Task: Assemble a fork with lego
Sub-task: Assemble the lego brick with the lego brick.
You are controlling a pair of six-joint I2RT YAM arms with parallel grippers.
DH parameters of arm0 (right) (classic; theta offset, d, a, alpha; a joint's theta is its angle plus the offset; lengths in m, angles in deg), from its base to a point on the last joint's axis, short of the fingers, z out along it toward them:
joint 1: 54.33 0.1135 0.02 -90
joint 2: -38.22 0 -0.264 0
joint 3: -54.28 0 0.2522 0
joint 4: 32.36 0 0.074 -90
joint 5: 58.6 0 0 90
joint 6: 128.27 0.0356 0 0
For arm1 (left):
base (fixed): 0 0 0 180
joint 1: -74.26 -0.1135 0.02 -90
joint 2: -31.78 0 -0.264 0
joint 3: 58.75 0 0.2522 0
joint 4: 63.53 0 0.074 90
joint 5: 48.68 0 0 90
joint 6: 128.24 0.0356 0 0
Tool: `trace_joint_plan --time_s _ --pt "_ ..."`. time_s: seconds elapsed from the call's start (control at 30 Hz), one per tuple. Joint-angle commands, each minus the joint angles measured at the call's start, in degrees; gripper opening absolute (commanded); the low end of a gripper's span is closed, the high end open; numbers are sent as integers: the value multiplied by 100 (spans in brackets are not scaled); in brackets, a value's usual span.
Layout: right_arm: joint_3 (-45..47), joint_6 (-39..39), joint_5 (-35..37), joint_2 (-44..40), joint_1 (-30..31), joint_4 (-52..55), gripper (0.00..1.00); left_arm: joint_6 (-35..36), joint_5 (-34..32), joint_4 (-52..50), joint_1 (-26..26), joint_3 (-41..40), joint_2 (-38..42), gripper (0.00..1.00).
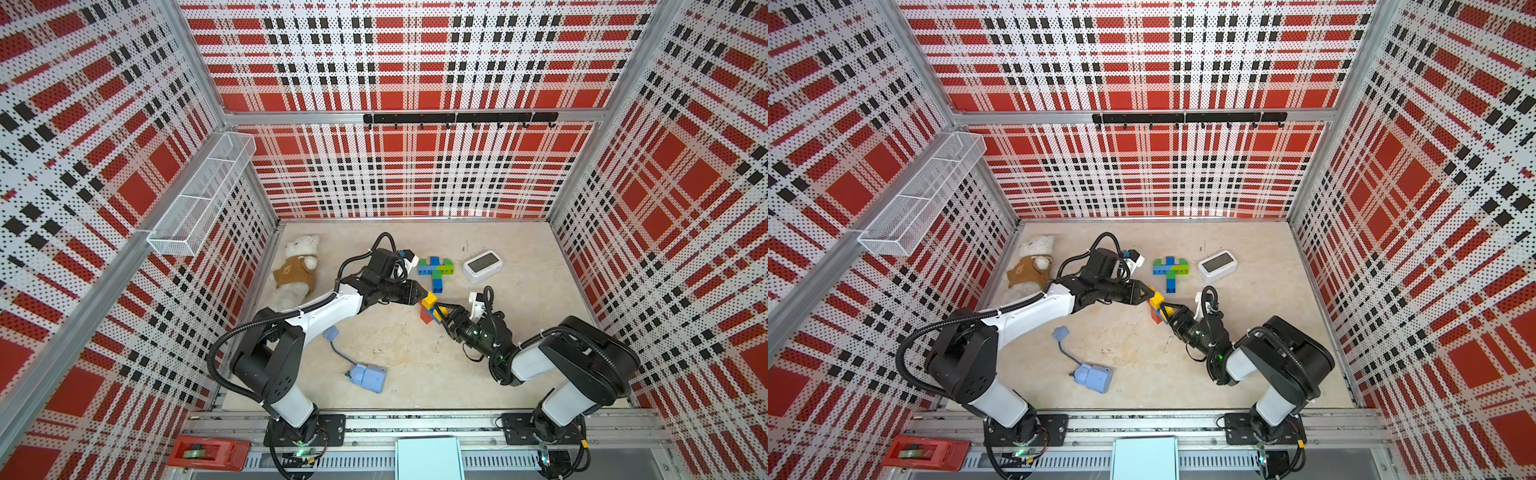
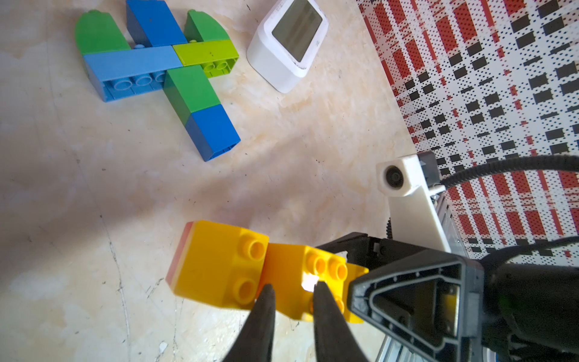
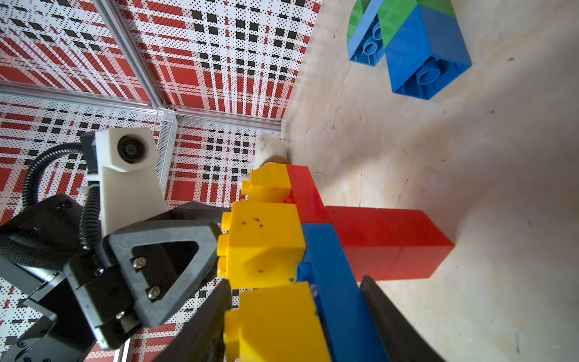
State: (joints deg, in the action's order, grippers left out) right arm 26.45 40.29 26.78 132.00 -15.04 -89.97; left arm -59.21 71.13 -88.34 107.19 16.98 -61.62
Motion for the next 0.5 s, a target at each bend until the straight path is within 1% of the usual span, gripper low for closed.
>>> trace_joint_plan --time_s 0.0,0.13,0.27,0.4,0.47 --pt "114 85 -5 241 31 -234 63 43 -61 -217 -12 -124 -108 26" --pt "187 147 22 452 52 -480 59 42 -56 -217 0 -124 -108 26" --pt "189 170 40 546 57 -615 58 45 -45 -222 -5 -116 -116 26" --pt "135 61 30 323 57 -305 57 45 -48 -226 -3 -115 -119 26" --pt "98 -39 26 163 54 -107 59 43 -48 -231 2 -115 -114 26"
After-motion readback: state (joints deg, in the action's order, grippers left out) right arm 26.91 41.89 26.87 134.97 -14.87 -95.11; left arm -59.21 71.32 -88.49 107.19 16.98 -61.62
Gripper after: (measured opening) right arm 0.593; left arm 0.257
